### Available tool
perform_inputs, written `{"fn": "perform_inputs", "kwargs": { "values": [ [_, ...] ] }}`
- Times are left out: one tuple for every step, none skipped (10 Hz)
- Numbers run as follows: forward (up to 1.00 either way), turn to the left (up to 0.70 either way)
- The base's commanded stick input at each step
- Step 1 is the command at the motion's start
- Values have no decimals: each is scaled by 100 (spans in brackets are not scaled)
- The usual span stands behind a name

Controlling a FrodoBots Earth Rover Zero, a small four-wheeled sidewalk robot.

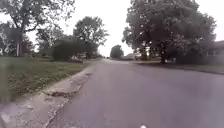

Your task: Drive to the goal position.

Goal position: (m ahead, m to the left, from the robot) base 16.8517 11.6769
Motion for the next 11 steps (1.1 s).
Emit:
{"fn": "perform_inputs", "kwargs": {
  "values": [
    [100,0],
    [100,0],
    [100,0],
    [100,0],
    [100,0],
    [100,0],
    [100,0],
    [100,0],
    [100,0],
    [100,0],
    [100,0]
  ]
}}
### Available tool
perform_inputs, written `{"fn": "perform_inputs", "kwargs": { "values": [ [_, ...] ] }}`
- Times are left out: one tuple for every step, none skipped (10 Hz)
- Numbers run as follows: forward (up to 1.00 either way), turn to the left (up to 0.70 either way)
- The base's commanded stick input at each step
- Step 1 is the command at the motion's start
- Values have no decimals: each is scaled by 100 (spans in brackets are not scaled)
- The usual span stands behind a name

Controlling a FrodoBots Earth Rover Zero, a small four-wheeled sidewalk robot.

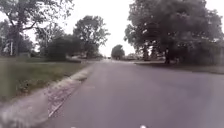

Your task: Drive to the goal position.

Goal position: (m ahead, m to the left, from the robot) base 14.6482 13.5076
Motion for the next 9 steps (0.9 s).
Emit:
{"fn": "perform_inputs", "kwargs": {
  "values": [
    [100,0],
    [100,0],
    [100,0],
    [100,0],
    [100,0],
    [100,0],
    [100,0],
    [100,0],
    [100,0]
  ]
}}
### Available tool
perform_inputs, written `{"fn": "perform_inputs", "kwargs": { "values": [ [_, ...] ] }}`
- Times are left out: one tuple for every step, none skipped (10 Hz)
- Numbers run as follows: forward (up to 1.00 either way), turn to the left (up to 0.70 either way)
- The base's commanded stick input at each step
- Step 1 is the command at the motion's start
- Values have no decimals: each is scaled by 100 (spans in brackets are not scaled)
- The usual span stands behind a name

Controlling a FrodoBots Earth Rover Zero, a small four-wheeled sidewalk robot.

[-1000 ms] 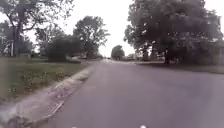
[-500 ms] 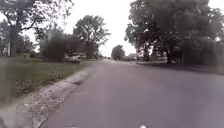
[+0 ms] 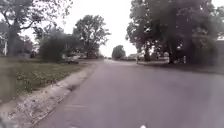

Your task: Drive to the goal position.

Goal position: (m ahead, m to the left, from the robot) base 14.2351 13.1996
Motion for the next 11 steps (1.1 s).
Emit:
{"fn": "perform_inputs", "kwargs": {
  "values": [
    [100,0],
    [100,0],
    [100,0],
    [100,0],
    [100,0],
    [100,0],
    [100,6],
    [100,21],
    [100,39],
    [100,23],
    [100,8]
  ]
}}
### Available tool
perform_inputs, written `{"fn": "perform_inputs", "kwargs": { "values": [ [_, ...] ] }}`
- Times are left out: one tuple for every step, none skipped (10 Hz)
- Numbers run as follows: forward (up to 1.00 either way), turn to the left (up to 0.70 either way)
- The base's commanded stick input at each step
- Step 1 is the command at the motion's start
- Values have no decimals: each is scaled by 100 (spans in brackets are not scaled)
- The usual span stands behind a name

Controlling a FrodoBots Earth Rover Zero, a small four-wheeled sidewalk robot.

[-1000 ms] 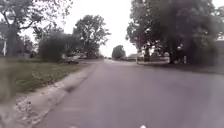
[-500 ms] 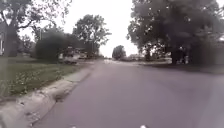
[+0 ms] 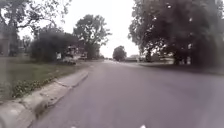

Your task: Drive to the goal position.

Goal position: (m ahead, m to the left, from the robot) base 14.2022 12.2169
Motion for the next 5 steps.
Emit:
{"fn": "perform_inputs", "kwargs": {
  "values": [
    [100,0],
    [100,0],
    [100,0],
    [100,0],
    [100,0]
  ]
}}
